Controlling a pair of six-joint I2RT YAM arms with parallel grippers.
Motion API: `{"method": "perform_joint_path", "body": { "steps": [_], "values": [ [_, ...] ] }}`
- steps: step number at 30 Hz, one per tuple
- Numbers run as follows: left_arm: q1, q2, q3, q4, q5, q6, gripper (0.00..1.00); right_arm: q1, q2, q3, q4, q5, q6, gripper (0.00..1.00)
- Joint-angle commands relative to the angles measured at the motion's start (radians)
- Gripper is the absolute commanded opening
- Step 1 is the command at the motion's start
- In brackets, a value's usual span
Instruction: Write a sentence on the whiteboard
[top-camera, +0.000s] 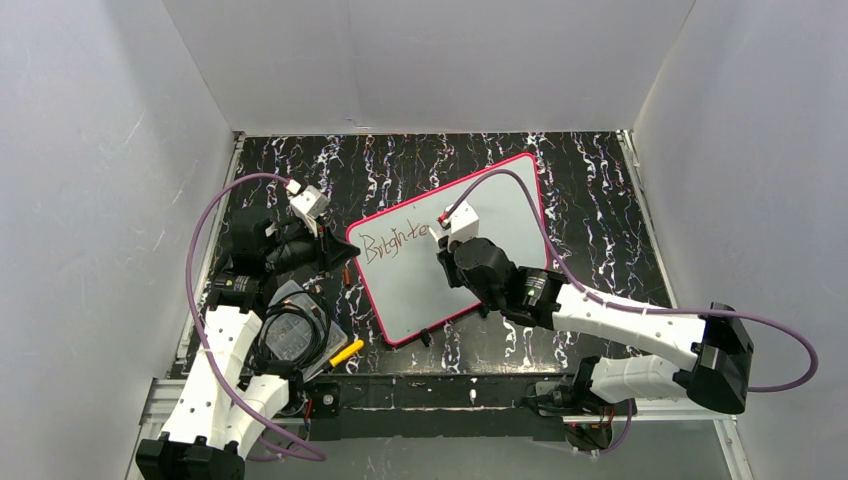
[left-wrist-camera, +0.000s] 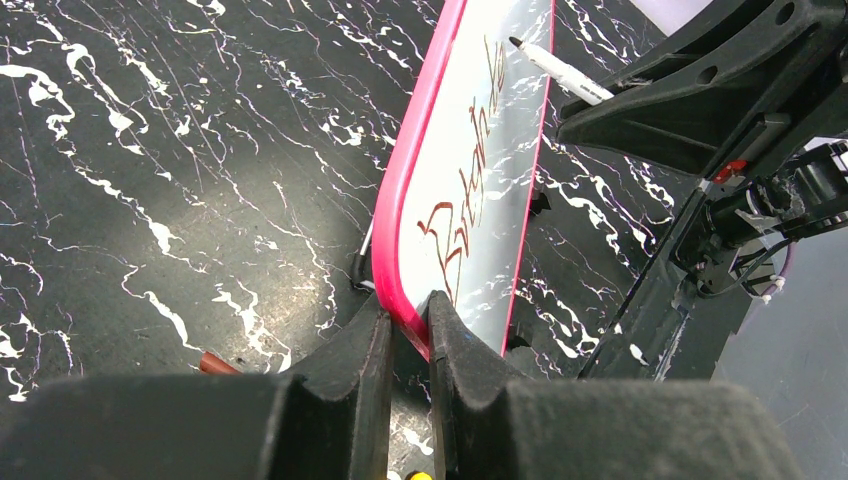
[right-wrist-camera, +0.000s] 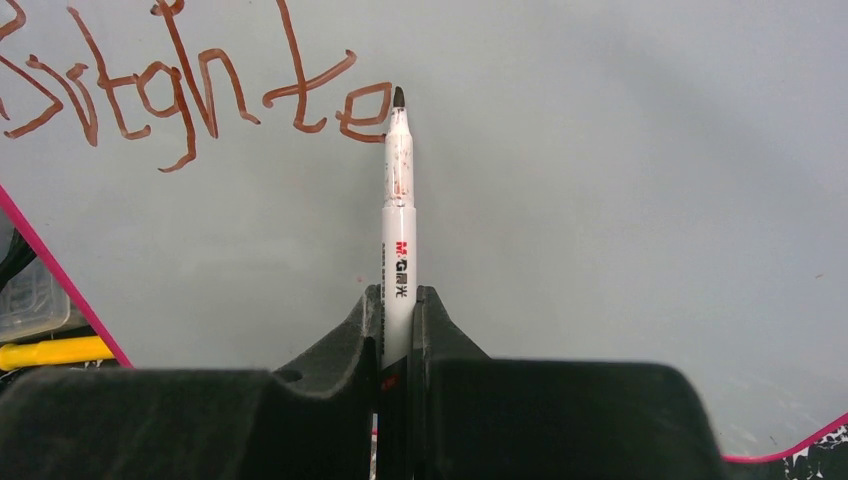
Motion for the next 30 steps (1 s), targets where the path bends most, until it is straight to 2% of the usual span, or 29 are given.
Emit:
{"method": "perform_joint_path", "body": {
  "steps": [1, 20, 30],
  "values": [
    [-0.009, -0.004, -0.013, -0.042, -0.016, 0.083, 0.00, -0.004, 0.019, 0.068, 0.058, 0.028, -0.044, 0.01],
    [-0.009, -0.010, -0.013, -0.042, -0.016, 0.083, 0.00, -0.033, 0.042, 0.066, -0.020, 0.062, 0.007, 0.01],
    [-0.009, -0.014, -0.013, -0.042, -0.015, 0.083, 0.00, -0.032, 0.033, 0.019, -0.045, 0.005, 0.043, 0.01]
  ]
}}
